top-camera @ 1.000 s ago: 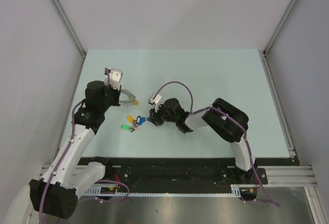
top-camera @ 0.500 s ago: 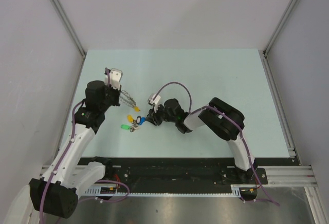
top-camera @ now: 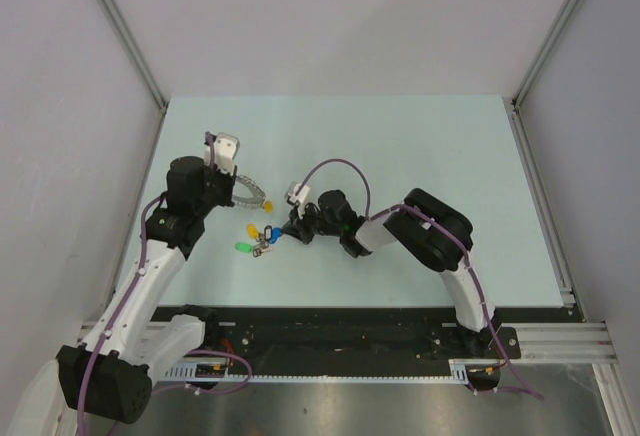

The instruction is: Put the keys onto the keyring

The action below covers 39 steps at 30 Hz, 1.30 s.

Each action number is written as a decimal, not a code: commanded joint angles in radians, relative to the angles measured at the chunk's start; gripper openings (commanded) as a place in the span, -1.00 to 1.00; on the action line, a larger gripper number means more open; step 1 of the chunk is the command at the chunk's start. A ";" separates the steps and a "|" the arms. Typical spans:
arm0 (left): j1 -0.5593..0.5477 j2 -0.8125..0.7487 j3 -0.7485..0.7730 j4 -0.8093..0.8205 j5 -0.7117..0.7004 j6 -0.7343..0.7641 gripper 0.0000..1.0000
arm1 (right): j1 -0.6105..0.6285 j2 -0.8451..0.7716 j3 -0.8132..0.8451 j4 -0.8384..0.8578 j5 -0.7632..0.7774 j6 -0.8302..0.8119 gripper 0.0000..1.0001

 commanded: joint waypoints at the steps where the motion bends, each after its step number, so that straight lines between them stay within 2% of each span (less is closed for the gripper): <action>1: 0.008 -0.008 0.006 0.064 0.027 -0.019 -1.00 | 0.008 -0.059 -0.001 -0.156 -0.024 -0.073 -1.00; 10: 0.008 -0.027 -0.005 0.093 0.228 0.028 -1.00 | -0.017 -0.273 -0.047 -0.461 0.014 -0.170 -1.00; 15: 0.008 -0.034 -0.008 0.097 0.273 0.034 -1.00 | -0.032 -0.434 -0.058 -0.778 0.115 -0.184 -1.00; 20: 0.008 -0.036 -0.004 0.096 0.265 0.028 -0.99 | -0.041 -0.574 -0.058 -1.125 0.316 -0.155 -1.00; 26: 0.008 -0.033 0.004 0.090 0.257 0.016 -1.00 | -0.061 -0.751 -0.058 -1.381 0.610 -0.150 -1.00; 30: 0.008 -0.037 0.007 0.085 0.265 0.016 -1.00 | -0.067 -0.745 -0.056 -1.420 0.744 -0.193 -1.00; 39: 0.008 -0.039 0.006 0.079 0.245 0.018 -1.00 | 0.023 -0.515 0.017 -1.336 0.750 -0.273 -1.00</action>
